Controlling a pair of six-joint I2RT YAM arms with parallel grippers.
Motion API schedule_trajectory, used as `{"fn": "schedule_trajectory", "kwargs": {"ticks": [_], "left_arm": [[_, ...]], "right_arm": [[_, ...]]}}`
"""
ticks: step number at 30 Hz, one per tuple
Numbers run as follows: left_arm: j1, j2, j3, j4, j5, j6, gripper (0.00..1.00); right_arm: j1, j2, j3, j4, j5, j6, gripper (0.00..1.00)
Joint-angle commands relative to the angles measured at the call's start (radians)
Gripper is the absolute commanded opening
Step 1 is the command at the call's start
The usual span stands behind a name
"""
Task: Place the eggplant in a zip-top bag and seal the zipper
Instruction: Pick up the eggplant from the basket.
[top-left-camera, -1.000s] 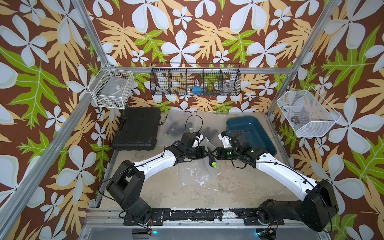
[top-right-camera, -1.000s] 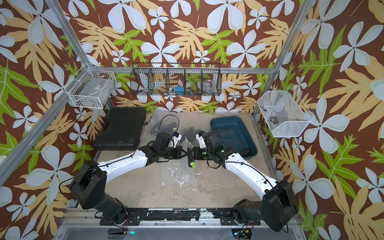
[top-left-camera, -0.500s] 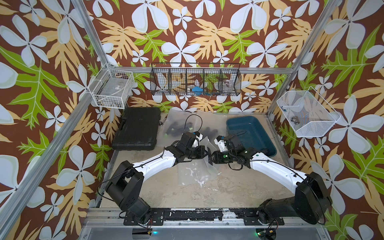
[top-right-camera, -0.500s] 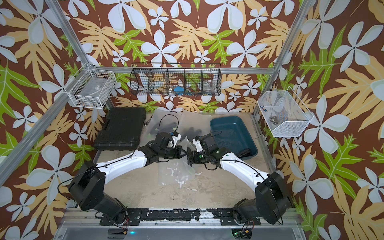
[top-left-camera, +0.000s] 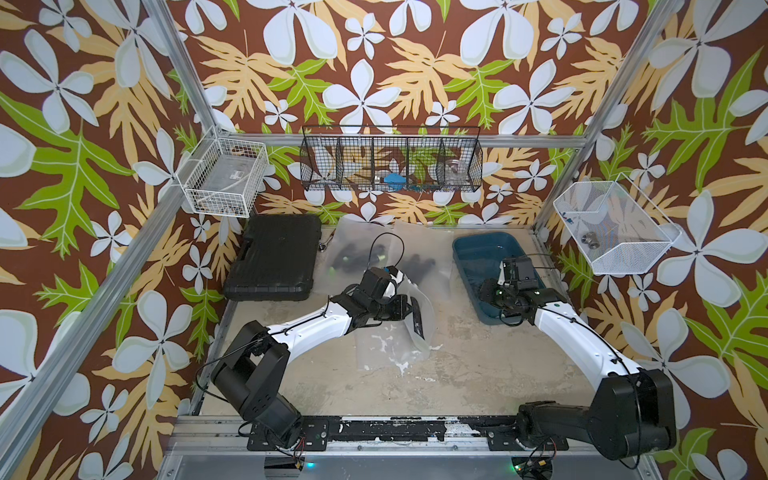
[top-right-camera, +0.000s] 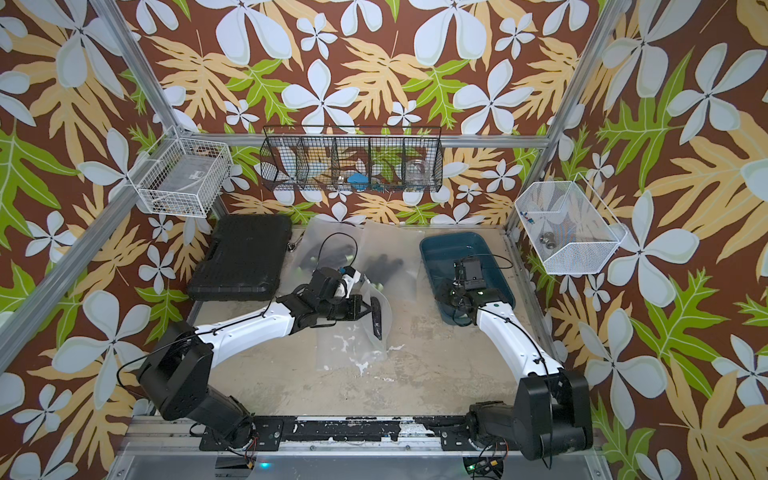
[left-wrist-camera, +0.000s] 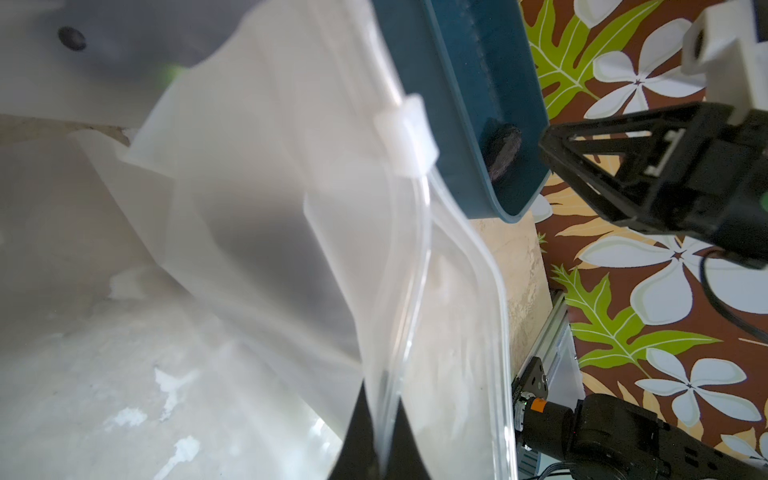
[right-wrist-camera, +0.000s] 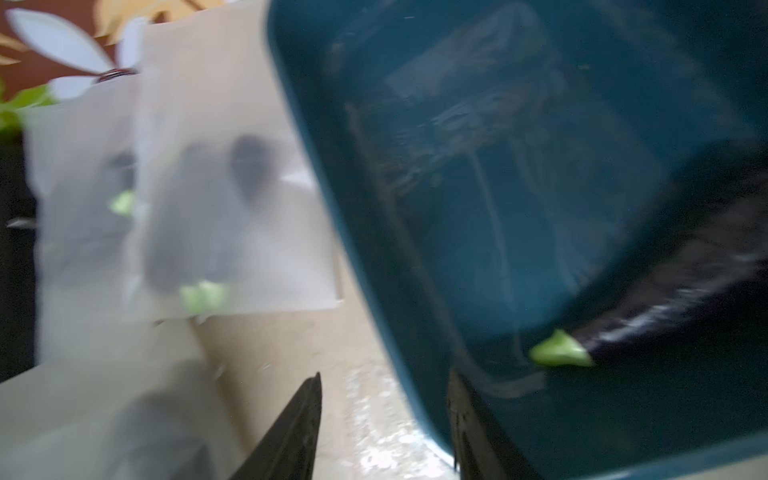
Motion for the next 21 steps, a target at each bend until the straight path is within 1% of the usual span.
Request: {"fn": "schedule_trajectory", "kwargs": {"ticks": [1,4,7,11,13,15,18,21], "left_arm": [[0.002,-0.011,-0.012,0.037,0.002,0.014,0.00],[0.002,-0.015,-0.031,0.065,0.002,0.007,0.00],[0.002,-0.022,-0.041,0.088,0.008,0.003,0.00],[0.002,-0.045,-0.055,0.096,0.005,0.008,0.00],[0.002,-0.059,-0.066,0.096,0.000,0.008,0.00],[0.002,-0.070,-0.079,0.100,-0.003,0.009,0.00],[0.002,-0.078,-0.089,0.099,-0.007,0.013,0.00],[0.002,-0.079,-0.094,0.099,-0.006,0.015,0.00]], "right_arm": [[-0.035,0.045,0.029,-0.069,0.148,0.021,0.52],[-0.041,0.090,0.068,-0.085,0.259,0.016,0.52],[-0.044,0.143,0.097,-0.062,0.367,0.009,0.54],[-0.050,0.249,0.146,-0.086,0.431,0.015,0.54],[-0.052,0.283,0.155,-0.093,0.484,0.018,0.55],[-0.052,0.306,0.154,-0.093,0.528,0.020,0.58],[-0.058,0.334,0.150,-0.083,0.551,0.021,0.60],[-0.069,0.374,0.164,-0.085,0.544,0.021,0.60]]}}
